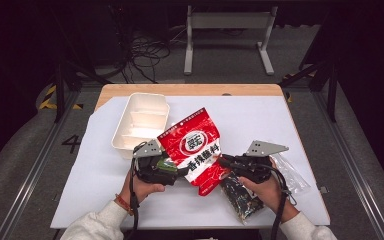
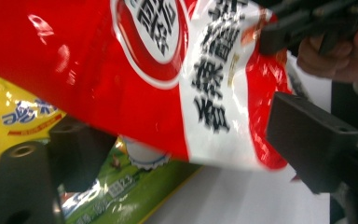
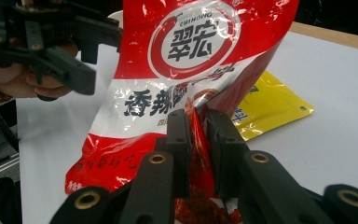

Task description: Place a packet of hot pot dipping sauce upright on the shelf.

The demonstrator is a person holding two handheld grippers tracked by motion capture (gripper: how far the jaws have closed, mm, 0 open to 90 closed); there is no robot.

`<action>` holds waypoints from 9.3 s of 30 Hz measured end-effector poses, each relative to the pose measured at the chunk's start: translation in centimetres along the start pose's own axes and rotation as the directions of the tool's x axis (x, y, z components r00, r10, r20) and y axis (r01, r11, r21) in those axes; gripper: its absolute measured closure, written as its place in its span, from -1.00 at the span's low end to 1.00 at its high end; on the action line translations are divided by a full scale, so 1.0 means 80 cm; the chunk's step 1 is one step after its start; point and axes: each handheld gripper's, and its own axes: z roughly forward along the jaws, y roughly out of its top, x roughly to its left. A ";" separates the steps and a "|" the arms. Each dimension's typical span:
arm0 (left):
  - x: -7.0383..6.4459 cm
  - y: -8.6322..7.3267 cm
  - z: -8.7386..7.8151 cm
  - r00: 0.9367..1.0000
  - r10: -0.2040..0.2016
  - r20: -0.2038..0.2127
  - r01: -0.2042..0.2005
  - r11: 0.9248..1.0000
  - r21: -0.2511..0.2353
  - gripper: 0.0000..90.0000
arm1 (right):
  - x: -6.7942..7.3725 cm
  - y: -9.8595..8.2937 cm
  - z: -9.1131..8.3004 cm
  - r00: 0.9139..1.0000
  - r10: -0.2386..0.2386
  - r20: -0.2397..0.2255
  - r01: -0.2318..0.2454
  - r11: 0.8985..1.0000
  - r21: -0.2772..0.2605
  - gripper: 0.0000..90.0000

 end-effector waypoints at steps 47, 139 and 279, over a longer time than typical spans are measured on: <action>-0.008 0.000 0.014 0.989 0.136 -0.065 -0.137 0.990 -0.023 1.00 | 0.034 -0.005 0.020 1.000 -0.011 0.022 0.014 0.994 -0.109 0.82; 0.233 0.131 -0.040 0.857 0.352 -0.377 -0.298 0.934 0.195 0.46 | 0.019 -0.058 -0.038 0.988 0.114 0.106 -0.112 0.993 -0.027 -0.22; 0.039 -0.078 -0.070 0.962 0.228 -0.151 -0.183 0.947 0.265 0.01 | -0.026 -0.035 -0.028 0.988 0.017 0.155 -0.037 0.991 0.131 0.49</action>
